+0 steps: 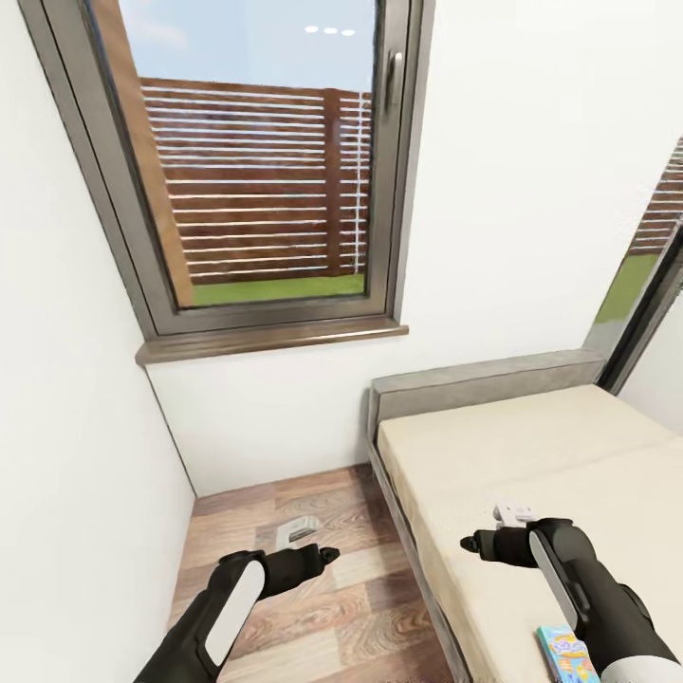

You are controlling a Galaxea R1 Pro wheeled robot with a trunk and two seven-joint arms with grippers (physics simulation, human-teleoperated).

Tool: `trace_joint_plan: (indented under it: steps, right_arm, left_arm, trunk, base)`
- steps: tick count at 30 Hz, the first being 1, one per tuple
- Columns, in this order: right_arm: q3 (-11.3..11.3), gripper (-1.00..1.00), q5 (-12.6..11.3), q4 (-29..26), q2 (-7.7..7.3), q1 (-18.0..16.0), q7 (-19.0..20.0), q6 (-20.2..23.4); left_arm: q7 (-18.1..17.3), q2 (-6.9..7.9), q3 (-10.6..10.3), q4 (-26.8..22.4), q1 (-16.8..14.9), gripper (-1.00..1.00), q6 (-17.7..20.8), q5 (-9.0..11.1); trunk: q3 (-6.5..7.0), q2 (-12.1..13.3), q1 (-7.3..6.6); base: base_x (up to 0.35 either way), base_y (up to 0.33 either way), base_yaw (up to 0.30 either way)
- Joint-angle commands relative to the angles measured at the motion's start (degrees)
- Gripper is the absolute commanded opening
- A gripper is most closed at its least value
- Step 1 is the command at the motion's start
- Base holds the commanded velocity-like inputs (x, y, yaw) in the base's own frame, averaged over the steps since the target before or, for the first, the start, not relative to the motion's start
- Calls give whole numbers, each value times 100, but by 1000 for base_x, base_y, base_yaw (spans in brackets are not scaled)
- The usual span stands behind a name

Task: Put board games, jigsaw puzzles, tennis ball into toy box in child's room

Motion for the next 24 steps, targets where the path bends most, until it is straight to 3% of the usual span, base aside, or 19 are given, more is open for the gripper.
trace_joint_plan:
  steps: [1,12,17,20,24]
  right_arm:
    - [-6,100,-41,-3,0,-4,-10,31]
    - [-83,100,-36,637,-15,-347,-45,225]
    - [-123,100,-38,1411,-153,-746,-52,253]
    - [-128,100,-40,1601,-200,-837,-51,254]
    - [-139,100,-49,2038,-316,-1045,-48,255]
  left_arm:
    - [16,0,0,-6,-2,100,23,27]
    - [212,71,4,-27,-46,100,39,48]
    - [295,116,49,-29,-54,100,60,140]
    - [308,123,89,-30,-54,100,89,187]
    - [339,134,276,-35,-52,100,285,382]
  trunk:
    - [-6,-3,0]
    - [-6,-3,0]
    - [-6,-3,0]
    - [-6,-3,0]
    - [-6,-3,0]
  base:
    - [0,0,-274]
    - [0,0,-278]
    - [0,0,-280]
    - [0,0,-281]
    - [0,0,-281]
